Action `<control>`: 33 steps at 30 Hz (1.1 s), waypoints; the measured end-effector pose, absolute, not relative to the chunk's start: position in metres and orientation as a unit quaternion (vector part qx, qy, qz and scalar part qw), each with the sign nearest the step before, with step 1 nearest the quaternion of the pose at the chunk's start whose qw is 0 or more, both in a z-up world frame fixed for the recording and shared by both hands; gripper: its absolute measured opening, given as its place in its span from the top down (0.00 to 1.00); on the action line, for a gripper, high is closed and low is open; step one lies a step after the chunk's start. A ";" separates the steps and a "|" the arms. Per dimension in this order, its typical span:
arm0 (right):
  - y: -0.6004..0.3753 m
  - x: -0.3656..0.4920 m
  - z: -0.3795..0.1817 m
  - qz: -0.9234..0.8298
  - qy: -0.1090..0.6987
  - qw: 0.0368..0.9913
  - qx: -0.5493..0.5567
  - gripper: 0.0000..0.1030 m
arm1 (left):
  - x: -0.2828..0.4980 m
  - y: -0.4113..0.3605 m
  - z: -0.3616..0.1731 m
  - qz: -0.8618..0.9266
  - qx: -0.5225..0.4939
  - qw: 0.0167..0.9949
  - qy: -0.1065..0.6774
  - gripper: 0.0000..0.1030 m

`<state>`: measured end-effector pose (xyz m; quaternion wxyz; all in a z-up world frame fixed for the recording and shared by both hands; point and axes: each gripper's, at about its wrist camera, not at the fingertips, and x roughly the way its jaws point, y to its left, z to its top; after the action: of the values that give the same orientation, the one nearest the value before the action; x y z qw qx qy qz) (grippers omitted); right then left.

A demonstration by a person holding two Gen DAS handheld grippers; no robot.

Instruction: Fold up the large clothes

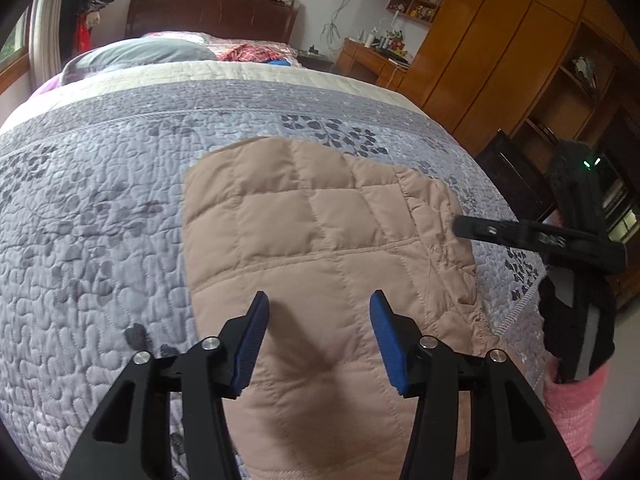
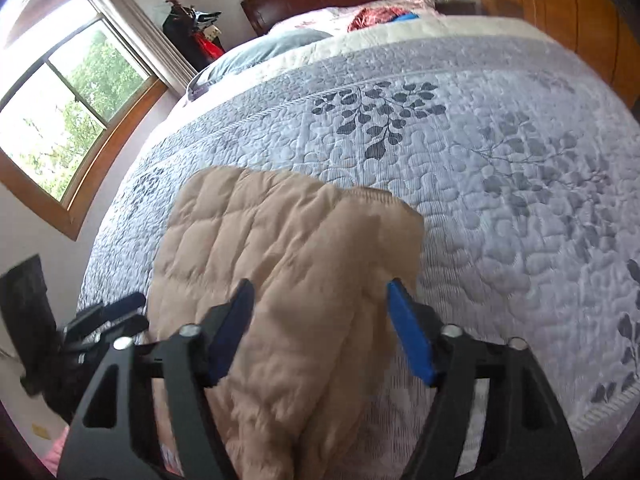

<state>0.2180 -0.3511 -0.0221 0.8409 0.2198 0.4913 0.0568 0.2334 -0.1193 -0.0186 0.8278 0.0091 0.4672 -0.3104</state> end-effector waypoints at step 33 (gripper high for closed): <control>-0.321 0.152 0.003 0.064 0.453 0.878 0.139 0.75 | 0.182 -0.130 0.003 -0.347 0.042 0.825 0.443 0.77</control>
<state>0.1522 -0.3210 0.0026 0.8784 0.1393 0.4527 0.0639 0.1824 -0.1302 0.0029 0.8255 0.0424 0.4435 -0.3466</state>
